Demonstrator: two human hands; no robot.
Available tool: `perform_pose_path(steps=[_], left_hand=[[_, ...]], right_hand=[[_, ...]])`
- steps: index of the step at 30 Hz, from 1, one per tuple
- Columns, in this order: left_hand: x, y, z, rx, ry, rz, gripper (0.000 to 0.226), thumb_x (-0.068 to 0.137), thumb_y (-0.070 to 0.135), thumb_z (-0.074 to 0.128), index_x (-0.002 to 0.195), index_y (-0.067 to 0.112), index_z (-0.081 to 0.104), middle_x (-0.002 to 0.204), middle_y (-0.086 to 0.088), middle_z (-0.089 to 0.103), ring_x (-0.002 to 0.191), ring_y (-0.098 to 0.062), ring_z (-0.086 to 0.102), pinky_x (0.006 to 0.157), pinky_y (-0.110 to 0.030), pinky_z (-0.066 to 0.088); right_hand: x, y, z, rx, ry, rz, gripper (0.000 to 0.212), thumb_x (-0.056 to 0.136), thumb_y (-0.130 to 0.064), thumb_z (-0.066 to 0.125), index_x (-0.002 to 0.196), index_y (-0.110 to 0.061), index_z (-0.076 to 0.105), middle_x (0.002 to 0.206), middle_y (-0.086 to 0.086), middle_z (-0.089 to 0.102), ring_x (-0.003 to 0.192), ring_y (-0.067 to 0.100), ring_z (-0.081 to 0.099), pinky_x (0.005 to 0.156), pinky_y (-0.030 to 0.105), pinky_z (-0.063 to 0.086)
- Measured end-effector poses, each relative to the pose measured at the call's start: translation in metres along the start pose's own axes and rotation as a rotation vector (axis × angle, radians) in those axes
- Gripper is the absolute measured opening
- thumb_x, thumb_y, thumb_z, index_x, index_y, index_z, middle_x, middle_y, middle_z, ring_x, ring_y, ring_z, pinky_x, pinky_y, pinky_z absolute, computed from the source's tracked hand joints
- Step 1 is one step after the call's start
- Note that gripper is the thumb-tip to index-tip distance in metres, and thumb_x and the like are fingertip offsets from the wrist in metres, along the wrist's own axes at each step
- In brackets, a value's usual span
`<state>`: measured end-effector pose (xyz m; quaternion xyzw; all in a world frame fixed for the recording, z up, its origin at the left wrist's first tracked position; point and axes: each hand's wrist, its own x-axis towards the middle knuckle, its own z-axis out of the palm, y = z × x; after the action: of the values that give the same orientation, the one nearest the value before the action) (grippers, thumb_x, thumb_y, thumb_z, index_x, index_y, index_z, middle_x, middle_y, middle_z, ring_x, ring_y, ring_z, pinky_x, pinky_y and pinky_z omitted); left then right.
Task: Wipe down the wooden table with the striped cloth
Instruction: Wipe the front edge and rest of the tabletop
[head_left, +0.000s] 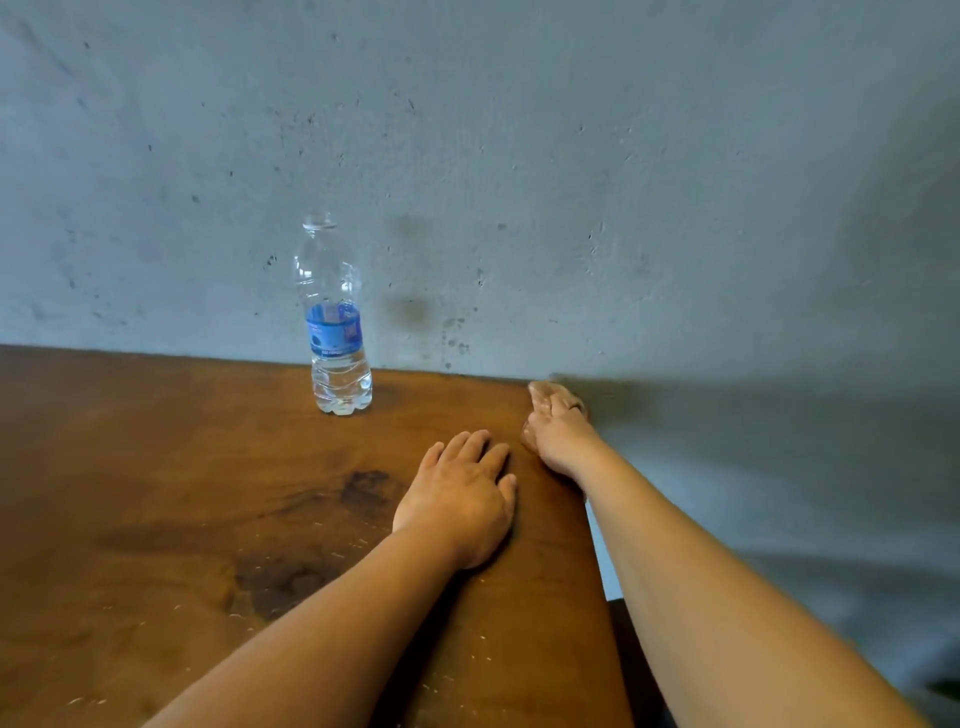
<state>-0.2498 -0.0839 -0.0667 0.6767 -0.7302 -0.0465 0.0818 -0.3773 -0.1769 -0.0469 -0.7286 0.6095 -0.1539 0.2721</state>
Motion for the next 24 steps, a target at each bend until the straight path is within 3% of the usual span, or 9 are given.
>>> perform_pose_path(steps=[4,8,13,20,24], left_hand=[[0.0,0.0,-0.001,-0.023,-0.011,0.002,0.054,0.101,0.047,0.02,0.152,0.029,0.019,0.161,0.002,0.013,0.148,-0.016,0.007,0.121,-0.04,0.007],[-0.003,0.001,-0.001,-0.034,0.011,-0.005,0.054,0.101,0.046,0.022,0.152,0.029,0.022,0.16,0.001,0.017,0.148,-0.016,0.01,0.121,-0.038,0.008],[-0.013,0.004,-0.009,-0.037,0.008,-0.005,0.052,0.102,0.044,0.025,0.151,0.028,0.026,0.16,0.0,0.019,0.147,-0.017,0.012,0.121,-0.037,0.009],[-0.038,0.005,-0.004,-0.006,-0.016,0.003,0.055,0.101,0.048,0.019,0.153,0.031,0.016,0.162,0.003,0.009,0.149,-0.015,0.003,0.12,-0.037,0.003],[-0.036,0.007,-0.006,-0.003,-0.017,0.007,0.055,0.101,0.047,0.018,0.153,0.03,0.016,0.162,0.002,0.009,0.148,-0.015,0.002,0.121,-0.038,0.002]], right_hand=[[-0.071,0.011,0.01,0.038,0.01,0.0,0.06,0.106,-0.036,0.032,0.159,-0.023,0.006,0.165,0.009,0.008,0.146,0.032,0.025,0.115,0.039,0.026],[-0.147,0.022,0.027,0.057,-0.026,0.006,0.059,0.108,-0.032,0.026,0.157,-0.025,-0.005,0.166,-0.001,-0.007,0.15,0.021,0.018,0.117,0.029,0.022],[-0.171,0.033,0.038,0.137,0.0,0.027,0.064,0.107,-0.035,0.026,0.155,-0.029,-0.016,0.165,-0.01,-0.013,0.15,0.01,0.015,0.107,0.011,0.013],[-0.11,0.012,0.016,0.156,-0.001,0.07,0.059,0.107,-0.034,0.03,0.159,-0.023,0.004,0.166,0.005,0.01,0.146,0.028,0.028,0.115,0.036,0.028],[-0.038,0.014,0.011,0.197,0.012,0.122,0.06,0.1,-0.042,0.035,0.156,-0.03,0.016,0.155,0.013,0.035,0.125,0.033,0.048,0.107,0.046,0.041]])
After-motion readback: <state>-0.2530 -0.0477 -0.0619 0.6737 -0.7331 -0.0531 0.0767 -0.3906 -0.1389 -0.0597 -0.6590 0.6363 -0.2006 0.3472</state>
